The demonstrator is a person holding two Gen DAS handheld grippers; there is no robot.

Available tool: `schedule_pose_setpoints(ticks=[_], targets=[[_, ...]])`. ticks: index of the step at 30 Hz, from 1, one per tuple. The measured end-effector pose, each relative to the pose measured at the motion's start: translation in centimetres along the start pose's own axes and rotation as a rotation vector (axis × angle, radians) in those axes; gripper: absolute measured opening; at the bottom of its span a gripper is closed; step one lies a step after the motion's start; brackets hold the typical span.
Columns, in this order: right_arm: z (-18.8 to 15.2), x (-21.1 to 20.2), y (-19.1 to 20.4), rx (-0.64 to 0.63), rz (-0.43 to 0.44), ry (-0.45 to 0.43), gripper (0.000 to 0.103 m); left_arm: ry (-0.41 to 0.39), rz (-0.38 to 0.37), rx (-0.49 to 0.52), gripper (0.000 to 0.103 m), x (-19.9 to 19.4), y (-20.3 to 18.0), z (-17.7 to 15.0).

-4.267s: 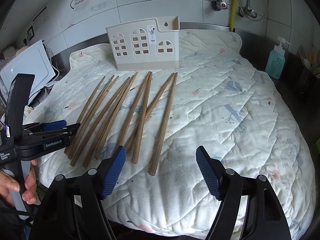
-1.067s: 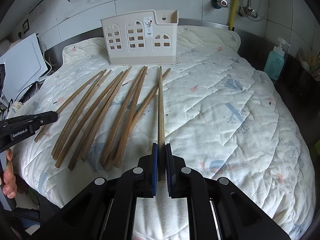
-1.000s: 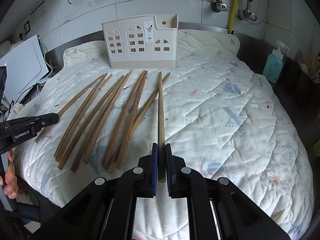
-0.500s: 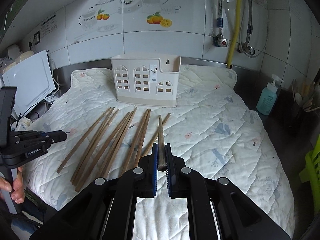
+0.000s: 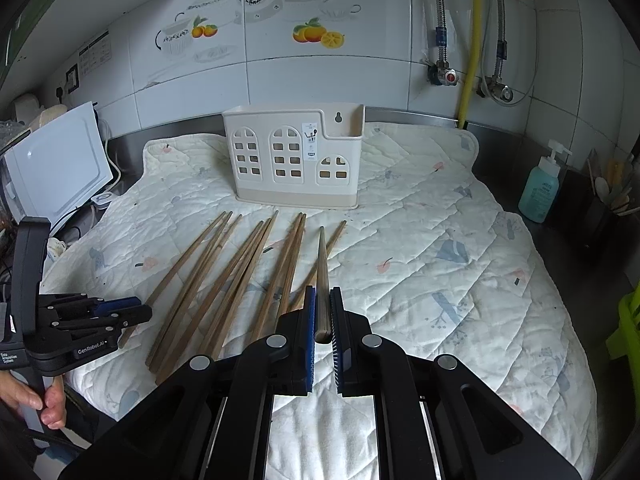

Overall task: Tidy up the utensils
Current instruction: 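Lift the wooden chopstick upright with the right gripper, then carry the upright chopstick over the beige holder with the right gripper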

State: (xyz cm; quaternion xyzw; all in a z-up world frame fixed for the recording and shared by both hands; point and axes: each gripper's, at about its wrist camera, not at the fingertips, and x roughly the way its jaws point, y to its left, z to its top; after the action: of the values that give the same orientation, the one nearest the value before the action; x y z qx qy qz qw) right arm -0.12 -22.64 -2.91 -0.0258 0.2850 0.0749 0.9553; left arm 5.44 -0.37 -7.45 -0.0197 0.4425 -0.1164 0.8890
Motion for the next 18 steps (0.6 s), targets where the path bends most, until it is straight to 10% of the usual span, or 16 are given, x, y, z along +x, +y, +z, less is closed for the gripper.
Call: schedule_pose_setpoints(ticks=[18], targets=[[1.7, -1.4, 0.0, -0.015, 0.003, -0.058, 0.007, -0.070, -0.001, -0.033, 0.006, -1.9, 0.4, 1.2]])
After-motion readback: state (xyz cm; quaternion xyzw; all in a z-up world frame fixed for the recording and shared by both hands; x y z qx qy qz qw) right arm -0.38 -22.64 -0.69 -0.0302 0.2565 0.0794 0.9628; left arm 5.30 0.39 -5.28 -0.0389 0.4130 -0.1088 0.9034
